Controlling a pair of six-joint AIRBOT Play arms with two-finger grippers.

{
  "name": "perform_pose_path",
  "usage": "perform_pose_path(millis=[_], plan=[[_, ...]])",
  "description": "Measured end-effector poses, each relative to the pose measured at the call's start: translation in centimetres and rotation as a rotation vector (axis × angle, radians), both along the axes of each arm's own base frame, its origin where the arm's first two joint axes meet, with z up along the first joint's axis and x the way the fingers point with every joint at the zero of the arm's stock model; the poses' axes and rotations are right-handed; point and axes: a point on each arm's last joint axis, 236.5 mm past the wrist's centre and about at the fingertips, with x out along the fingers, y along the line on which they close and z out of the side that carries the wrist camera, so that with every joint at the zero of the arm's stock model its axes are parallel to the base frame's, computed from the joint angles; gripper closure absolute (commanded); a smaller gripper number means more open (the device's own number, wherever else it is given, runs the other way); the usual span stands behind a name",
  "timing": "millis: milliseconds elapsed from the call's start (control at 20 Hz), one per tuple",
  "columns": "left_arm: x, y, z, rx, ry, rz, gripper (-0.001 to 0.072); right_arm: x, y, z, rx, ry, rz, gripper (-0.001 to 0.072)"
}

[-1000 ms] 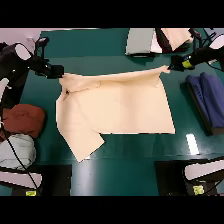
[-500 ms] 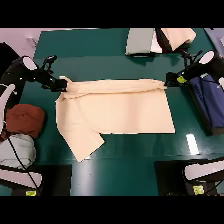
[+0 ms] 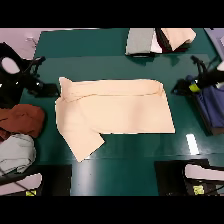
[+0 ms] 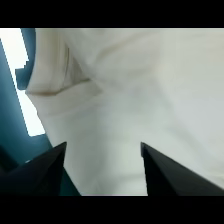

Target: Fold the shirts.

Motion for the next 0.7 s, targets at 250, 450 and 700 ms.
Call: perform_pose_path(millis=[250, 450, 700], plan=[[-8.0, 0.3, -1.6, -0.002, 0.061, 0.061, 0.0164, -9.5, -1.7, -4.4, 0.041, 0.189, -0.099, 0.0204], [-11.1, 0.3, -2.7, -0.008, 0.072, 0.097, 0.0164, -14.1, -0.3, -7.7, 0.087, 0.296, -0.128, 0.0225], [-12.2, 0.2, -3.3, -0.015, 0.079, 0.118, 0.0164, -15.0, 3.0, -9.2, 0.099, 0.305, -0.058, 0.0674]])
